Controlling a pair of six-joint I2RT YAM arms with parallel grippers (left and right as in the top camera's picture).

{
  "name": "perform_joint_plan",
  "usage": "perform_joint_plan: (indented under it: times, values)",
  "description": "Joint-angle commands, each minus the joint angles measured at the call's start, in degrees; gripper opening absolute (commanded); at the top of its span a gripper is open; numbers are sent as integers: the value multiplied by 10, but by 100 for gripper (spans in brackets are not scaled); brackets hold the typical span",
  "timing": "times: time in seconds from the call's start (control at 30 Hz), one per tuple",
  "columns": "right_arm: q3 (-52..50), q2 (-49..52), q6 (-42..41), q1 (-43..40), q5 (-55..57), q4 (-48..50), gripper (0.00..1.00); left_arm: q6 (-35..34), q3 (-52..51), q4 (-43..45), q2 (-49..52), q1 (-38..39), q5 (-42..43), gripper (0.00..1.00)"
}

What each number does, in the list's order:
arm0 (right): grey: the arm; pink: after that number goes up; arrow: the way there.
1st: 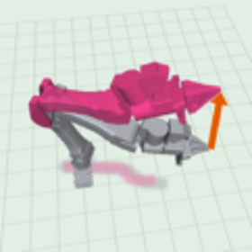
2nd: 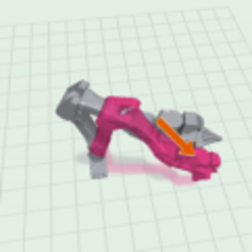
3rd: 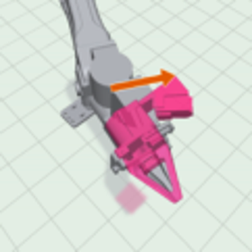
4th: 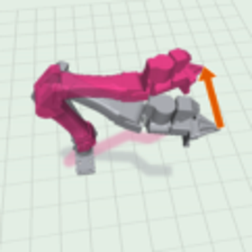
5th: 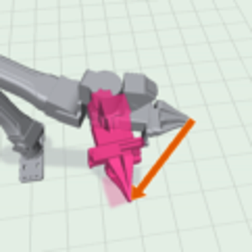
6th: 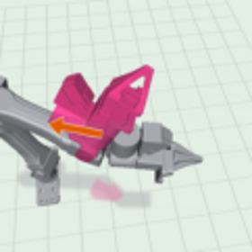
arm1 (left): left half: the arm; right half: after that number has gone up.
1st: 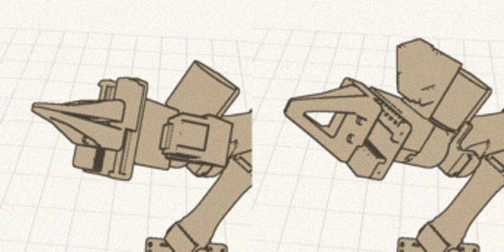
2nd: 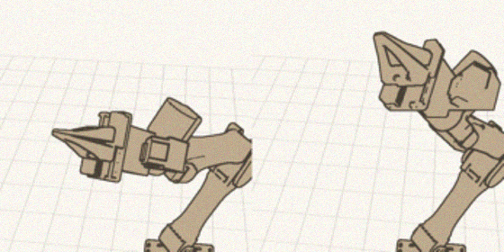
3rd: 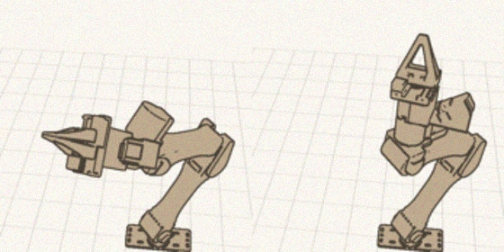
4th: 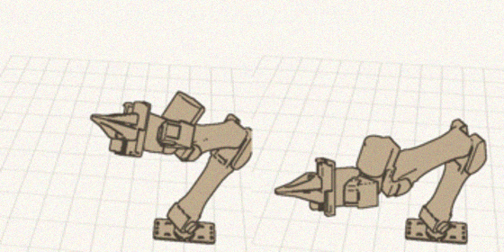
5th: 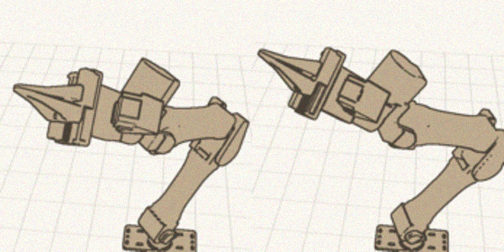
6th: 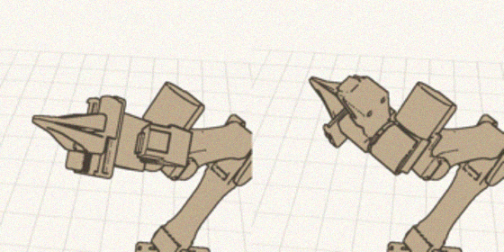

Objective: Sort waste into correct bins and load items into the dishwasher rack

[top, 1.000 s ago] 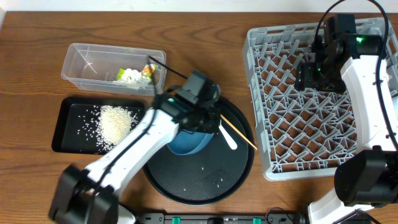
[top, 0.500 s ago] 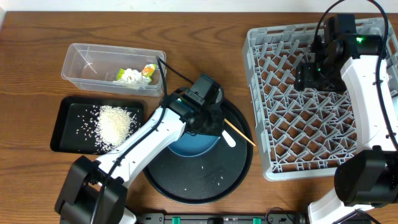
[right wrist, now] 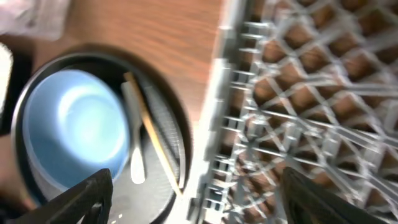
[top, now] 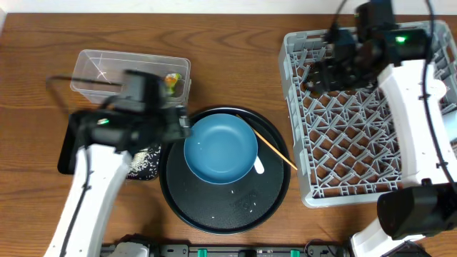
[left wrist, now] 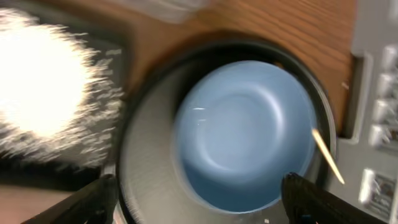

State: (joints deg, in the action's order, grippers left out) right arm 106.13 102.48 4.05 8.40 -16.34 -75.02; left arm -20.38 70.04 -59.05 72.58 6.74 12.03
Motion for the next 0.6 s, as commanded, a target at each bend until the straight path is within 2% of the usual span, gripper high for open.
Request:
perform_joint_plan:
  times: [0.0, 0.13, 0.3, 0.4, 0.57]
  values:
    - [-6, -7, 12, 41, -20, 0, 81, 30, 8, -24, -14, -69, -14, 85]
    - [-32, 3, -2, 96, -19, 1, 81, 30, 6, -56, -12, -171, -40, 86]
    - [-94, 21, -28, 162, -19, 25, 78, 28, 3, -64, 8, -265, -46, 86]
    - [-137, 33, -49, 198, -4, 53, 73, 27, 3, -67, 19, -291, -46, 86]
    - [-213, 43, -121, 243, 57, 126, 72, 27, 2, -70, 34, -296, -46, 86]
